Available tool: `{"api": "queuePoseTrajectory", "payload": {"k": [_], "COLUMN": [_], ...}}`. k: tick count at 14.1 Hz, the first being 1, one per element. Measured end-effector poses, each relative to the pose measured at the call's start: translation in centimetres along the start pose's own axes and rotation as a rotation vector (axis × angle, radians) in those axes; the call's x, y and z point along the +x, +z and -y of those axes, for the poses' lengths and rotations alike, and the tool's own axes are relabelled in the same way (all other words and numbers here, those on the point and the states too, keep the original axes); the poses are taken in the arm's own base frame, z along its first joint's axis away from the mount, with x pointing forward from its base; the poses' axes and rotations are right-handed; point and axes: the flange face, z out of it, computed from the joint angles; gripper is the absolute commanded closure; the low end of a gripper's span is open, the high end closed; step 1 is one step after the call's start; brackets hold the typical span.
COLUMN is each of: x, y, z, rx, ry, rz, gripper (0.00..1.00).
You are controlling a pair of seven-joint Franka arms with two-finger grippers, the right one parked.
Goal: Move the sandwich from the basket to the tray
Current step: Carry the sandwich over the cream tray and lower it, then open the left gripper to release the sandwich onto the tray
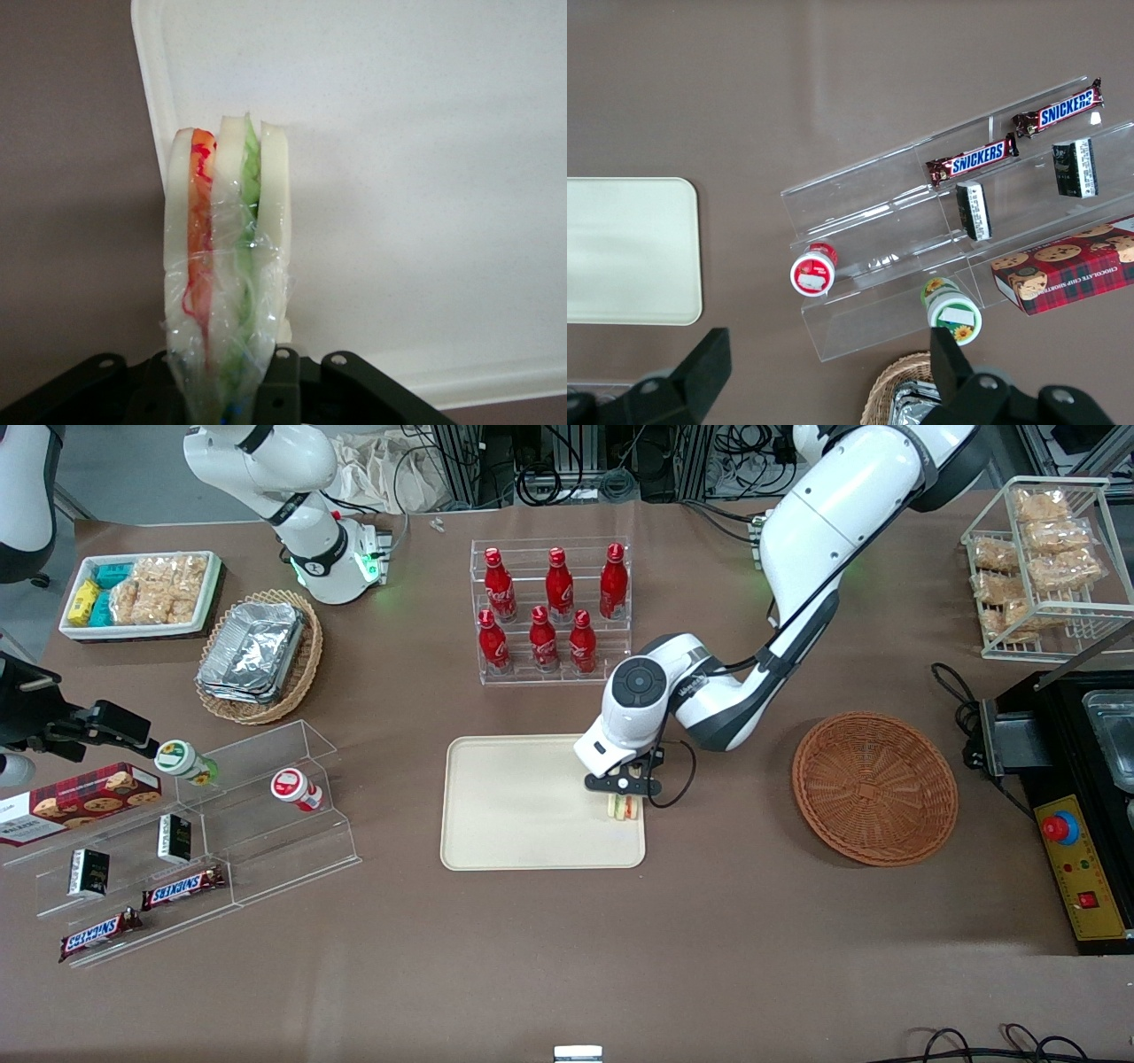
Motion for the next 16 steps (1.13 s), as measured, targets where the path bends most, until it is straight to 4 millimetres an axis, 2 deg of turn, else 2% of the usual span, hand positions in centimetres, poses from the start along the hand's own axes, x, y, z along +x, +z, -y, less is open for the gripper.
{"api": "queuePoseTrajectory", "payload": {"k": [8, 10, 11, 13, 15, 16], "x": [0.3, 1.0, 1.5, 2.3, 3.0, 3.4], "y": [0.0, -1.4, -3.0, -7.9, -14.6, -18.0], "z": [-0.2, -0.3, -0.2, 0.4, 1.8, 3.6], "rx": [-0.006, -0.009, 0.008, 0.059, 0.069, 0.076], "ry": [0.007, 0.002, -0.002, -0.037, -0.13, -0.166], "rz": [-0.011, -0.031, -0.037, -0.032, 0.023, 0.053], "gripper": [0.0, 0.0, 0.0, 0.0, 0.0, 0.0]}}
